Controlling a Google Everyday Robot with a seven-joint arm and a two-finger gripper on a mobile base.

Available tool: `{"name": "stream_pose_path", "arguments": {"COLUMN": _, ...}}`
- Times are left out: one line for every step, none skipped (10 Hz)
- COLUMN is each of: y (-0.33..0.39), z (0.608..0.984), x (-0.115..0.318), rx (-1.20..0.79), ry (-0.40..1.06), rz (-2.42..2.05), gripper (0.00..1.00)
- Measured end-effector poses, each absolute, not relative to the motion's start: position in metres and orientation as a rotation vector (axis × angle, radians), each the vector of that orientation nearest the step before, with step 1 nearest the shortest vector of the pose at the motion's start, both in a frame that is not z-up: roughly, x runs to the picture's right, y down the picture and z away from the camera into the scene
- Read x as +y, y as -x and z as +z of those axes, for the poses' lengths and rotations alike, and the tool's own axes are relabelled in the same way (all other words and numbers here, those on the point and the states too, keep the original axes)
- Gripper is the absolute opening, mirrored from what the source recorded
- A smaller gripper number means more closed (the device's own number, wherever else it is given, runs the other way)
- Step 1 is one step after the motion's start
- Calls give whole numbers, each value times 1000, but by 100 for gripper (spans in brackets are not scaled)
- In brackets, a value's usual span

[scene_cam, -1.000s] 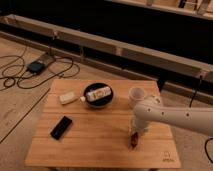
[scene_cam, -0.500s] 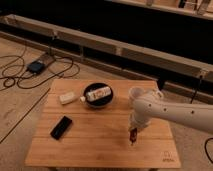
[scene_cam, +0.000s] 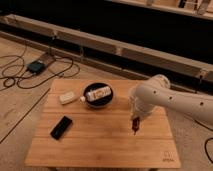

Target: Place the pepper in the ceramic cup

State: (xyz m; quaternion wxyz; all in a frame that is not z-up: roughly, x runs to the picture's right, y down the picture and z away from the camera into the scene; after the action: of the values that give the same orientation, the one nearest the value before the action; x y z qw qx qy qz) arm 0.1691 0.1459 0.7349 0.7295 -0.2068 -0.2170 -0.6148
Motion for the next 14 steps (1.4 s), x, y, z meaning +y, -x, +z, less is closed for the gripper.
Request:
{"name": "stream_pose_path", "arguments": {"y": -177, "z": 734, "x": 124, "rx": -456, "ry": 443, "rz": -1355, "gripper": 0}}
{"name": "stream_pose_path", "arguments": {"y": -184, "z": 736, "x": 107, "rx": -437, "ry": 435, "rz": -1355, "gripper": 0}}
{"name": "stream_pose_path", "arguments": {"y": -187, "z": 742, "x": 87, "rx": -421, "ry": 420, "rz": -1350, "gripper": 0}}
{"name": "stream_pose_path", "arguments": {"y": -191, "z": 751, "x": 71, "rx": -406, "ry": 413, "rz": -1348, "gripper": 0}}
{"name": "stream_pose_path", "arguments": {"y": -193, "z": 761, "x": 55, "rx": -394, "ry": 404, "rz": -1343, "gripper": 0}}
{"name": "stream_pose_path", "arguments": {"y": -194, "z": 770, "x": 40, "rx": -384, "ry": 394, "rz": -1342, "gripper": 0}}
{"name": "stream_pose_path", "arguments": {"y": -192, "z": 777, "x": 28, "rx": -376, "ry": 384, "rz": -1344, "gripper": 0}}
{"name": "stream_pose_path", "arguments": {"y": -191, "z": 787, "x": 14, "rx": -366, "ry": 369, "rz": -1344, "gripper": 0}}
{"name": "stream_pose_path", "arguments": {"y": -193, "z": 797, "x": -1, "rx": -345, "ry": 352, "rz": -1339, "gripper": 0}}
{"name": "stream_pose_path", "arguments": {"y": -196, "z": 804, "x": -12, "rx": -325, "ry": 336, "rz": -1333, "gripper": 0}}
{"name": "stream_pose_path", "arguments": {"y": -199, "z": 812, "x": -21, "rx": -308, "ry": 321, "rz": -1326, "gripper": 0}}
{"name": "stream_pose_path", "arguments": {"y": -204, "z": 818, "x": -30, "rx": -283, "ry": 306, "rz": -1320, "gripper": 0}}
{"name": "stream_pose_path", "arguments": {"y": -207, "z": 822, "x": -34, "rx": -268, "ry": 295, "rz": -1316, "gripper": 0}}
{"name": "stream_pose_path", "arguments": {"y": -209, "z": 825, "x": -37, "rx": -253, "ry": 282, "rz": -1311, "gripper": 0}}
